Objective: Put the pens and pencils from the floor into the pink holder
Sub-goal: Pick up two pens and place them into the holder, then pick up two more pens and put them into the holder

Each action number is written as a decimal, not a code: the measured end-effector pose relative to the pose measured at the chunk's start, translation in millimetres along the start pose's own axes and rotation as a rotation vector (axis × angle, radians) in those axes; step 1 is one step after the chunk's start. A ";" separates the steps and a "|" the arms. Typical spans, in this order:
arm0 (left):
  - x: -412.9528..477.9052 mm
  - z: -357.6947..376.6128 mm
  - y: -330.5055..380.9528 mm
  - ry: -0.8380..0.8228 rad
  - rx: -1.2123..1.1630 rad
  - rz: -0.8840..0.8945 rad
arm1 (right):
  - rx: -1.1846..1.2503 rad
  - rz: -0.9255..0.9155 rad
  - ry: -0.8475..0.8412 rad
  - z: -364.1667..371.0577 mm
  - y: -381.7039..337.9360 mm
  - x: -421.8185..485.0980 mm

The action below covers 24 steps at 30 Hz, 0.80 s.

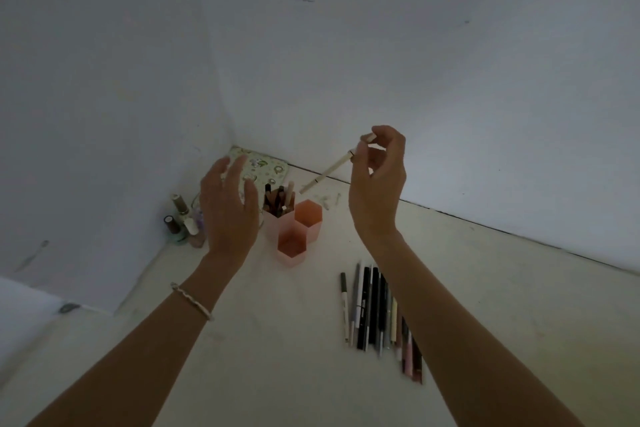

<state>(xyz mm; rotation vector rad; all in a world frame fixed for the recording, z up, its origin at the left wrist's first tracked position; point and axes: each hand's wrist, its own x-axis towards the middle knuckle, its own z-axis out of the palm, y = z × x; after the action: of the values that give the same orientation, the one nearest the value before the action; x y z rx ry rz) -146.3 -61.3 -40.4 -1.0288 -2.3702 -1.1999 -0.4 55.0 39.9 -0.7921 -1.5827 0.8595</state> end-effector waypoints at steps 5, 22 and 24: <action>19.7 -16.0 0.5 0.067 -0.195 -0.010 | -0.054 -0.068 -0.153 26.5 7.4 -22.1; -106.1 46.4 99.4 -0.809 0.016 -0.078 | -0.389 0.186 -0.222 -71.8 63.7 -34.3; -127.3 59.5 93.2 -0.987 0.190 -0.168 | -0.402 0.215 -0.224 -88.1 71.6 -38.7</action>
<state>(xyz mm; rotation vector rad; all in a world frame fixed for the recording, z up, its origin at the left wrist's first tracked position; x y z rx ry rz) 12.7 -36.7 -90.9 -1.6343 -3.2503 -0.5021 96.1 68.8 -30.1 -1.2020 -1.9269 0.8122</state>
